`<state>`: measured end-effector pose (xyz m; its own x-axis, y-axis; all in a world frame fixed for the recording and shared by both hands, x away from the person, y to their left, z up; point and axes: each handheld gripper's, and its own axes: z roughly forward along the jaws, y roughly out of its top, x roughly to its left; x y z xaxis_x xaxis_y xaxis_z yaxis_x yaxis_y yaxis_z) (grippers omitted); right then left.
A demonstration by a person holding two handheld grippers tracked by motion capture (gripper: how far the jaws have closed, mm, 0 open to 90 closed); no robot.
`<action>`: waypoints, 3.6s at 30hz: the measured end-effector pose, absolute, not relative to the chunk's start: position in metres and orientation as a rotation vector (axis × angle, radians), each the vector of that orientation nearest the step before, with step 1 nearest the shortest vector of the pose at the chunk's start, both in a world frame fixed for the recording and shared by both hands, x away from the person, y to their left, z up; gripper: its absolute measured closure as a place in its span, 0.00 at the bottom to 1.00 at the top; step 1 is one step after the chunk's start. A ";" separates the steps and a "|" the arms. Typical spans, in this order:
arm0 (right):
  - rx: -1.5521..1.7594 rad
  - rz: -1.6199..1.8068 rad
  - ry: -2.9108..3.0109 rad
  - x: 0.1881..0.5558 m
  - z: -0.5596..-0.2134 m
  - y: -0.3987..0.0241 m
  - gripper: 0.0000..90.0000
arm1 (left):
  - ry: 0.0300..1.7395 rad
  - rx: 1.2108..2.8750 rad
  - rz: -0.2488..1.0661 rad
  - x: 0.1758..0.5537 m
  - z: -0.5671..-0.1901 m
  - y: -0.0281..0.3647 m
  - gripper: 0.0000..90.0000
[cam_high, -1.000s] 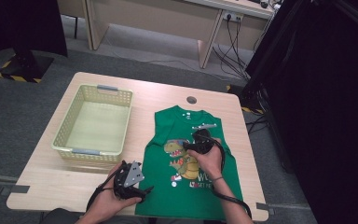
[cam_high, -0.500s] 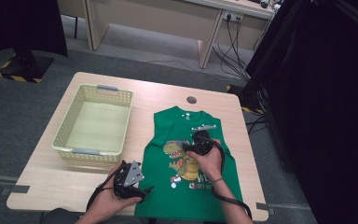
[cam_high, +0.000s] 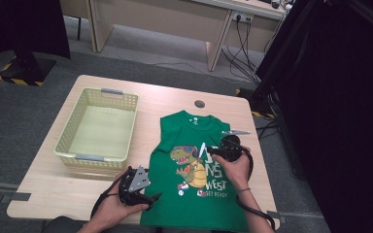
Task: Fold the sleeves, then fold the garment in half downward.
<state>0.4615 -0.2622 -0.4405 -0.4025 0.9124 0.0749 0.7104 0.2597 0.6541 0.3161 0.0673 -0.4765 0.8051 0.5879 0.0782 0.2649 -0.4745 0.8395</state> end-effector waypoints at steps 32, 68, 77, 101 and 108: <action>1.590 0.910 2.105 0.445 -0.438 -0.318 0.35 | 0.634 2.013 0.527 0.364 -0.440 0.042 0.12; 1.620 0.897 2.084 0.455 -0.430 -0.331 0.33 | 0.674 2.008 0.567 0.410 -0.422 0.029 0.16; 1.629 0.893 2.072 0.467 -0.426 -0.338 0.33 | 0.702 2.023 0.580 0.434 -0.421 0.018 0.17; 1.657 0.807 2.093 0.525 -0.431 -0.333 0.36 | 0.998 2.067 0.606 0.521 -0.446 0.012 0.24; 1.664 0.804 2.091 0.544 -0.432 -0.331 0.37 | 1.061 2.079 0.608 0.544 -0.452 0.016 0.25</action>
